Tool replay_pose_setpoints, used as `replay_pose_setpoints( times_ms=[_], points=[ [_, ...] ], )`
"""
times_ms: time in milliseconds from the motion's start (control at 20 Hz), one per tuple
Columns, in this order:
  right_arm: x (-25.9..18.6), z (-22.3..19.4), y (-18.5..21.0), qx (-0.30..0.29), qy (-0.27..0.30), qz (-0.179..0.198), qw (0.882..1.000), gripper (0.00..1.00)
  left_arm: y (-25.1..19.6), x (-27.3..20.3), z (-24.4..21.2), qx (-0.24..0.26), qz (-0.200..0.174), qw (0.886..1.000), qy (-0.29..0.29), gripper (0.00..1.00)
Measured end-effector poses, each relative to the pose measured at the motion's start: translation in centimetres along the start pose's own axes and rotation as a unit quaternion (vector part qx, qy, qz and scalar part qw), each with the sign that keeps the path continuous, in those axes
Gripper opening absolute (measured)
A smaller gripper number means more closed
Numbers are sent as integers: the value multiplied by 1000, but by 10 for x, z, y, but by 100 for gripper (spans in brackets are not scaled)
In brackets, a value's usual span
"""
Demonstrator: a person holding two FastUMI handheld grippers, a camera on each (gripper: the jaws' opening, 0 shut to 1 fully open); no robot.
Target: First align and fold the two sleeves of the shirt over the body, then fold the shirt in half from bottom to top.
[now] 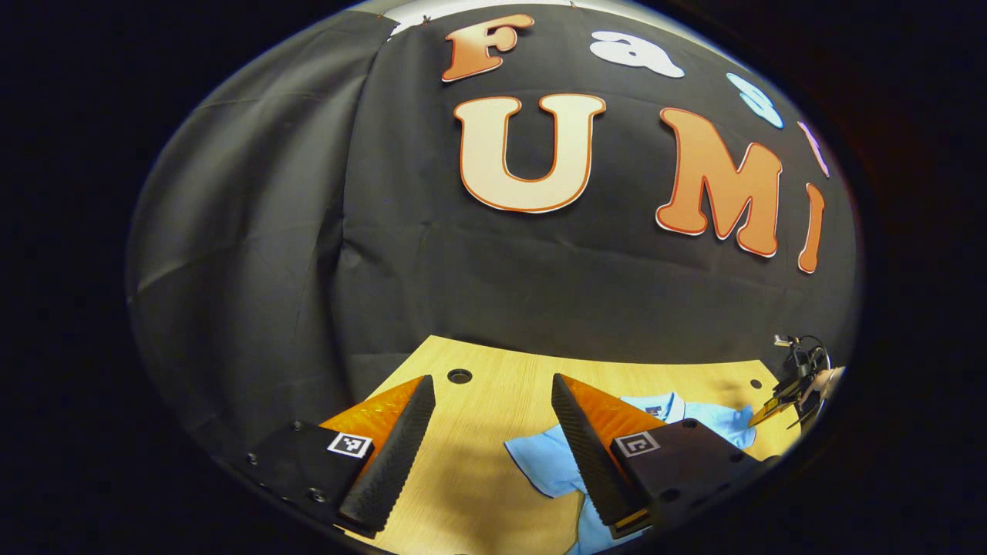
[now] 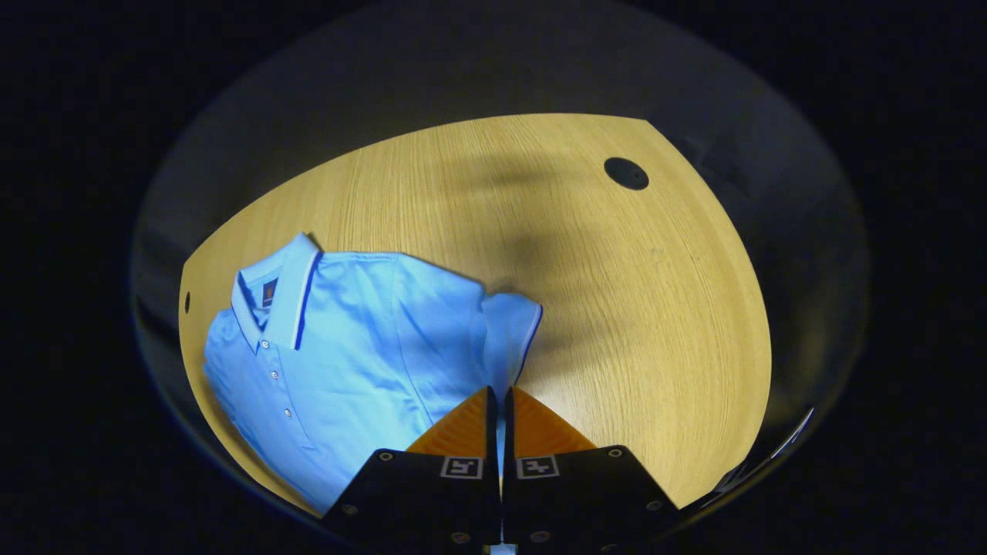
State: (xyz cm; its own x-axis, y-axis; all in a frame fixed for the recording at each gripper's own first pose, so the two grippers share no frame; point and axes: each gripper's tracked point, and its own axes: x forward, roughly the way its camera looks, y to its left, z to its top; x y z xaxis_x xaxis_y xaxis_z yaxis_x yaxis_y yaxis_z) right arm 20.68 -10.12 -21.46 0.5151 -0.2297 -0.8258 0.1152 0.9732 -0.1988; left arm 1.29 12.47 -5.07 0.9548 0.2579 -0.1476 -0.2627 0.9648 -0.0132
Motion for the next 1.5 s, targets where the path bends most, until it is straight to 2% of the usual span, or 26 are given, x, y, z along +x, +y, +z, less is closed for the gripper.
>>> replay_pose_setpoints(
  times_ms=[200, 350, 550, 850, 1200, 1350, 1400, 1450, 1500],
  points=[
    [-33, 10, 21, 5, -22, 24, 999, 1, 9, -3, 1, -7, -5, 1000, -3, 99],
    [-53, 12, 42, -15, -39, 35, 999, 1, 16, -5, 3, -13, -8, 1000, -5, 98],
    [-75, 7, 93, -31, -45, 73, 996, 1, 33, -5, 5, -11, -5, 1000, -8, 99],
    [-83, -10, 167, -60, -37, 120, 990, 1, 58, -9, 4, -18, 2, 1000, -9, 99],
    [-89, -39, 225, -86, -13, 168, 982, 4, 73, -11, -8, -30, 8, 999, 6, 99],
    [-98, -49, 249, -93, -16, 204, 974, 16, 69, -11, -10, -31, 4, 999, 11, 99],
    [-103, -49, 251, -98, -22, 208, 973, 33, 67, -11, -13, -33, 2, 999, 14, 99],
    [-106, -51, 251, -103, -27, 210, 972, 44, 63, -11, -14, -36, -1, 999, 17, 99],
    [-107, -52, 250, -107, -31, 208, 972, 65, 59, -10, -18, -38, -4, 999, 22, 99]
  ],
)
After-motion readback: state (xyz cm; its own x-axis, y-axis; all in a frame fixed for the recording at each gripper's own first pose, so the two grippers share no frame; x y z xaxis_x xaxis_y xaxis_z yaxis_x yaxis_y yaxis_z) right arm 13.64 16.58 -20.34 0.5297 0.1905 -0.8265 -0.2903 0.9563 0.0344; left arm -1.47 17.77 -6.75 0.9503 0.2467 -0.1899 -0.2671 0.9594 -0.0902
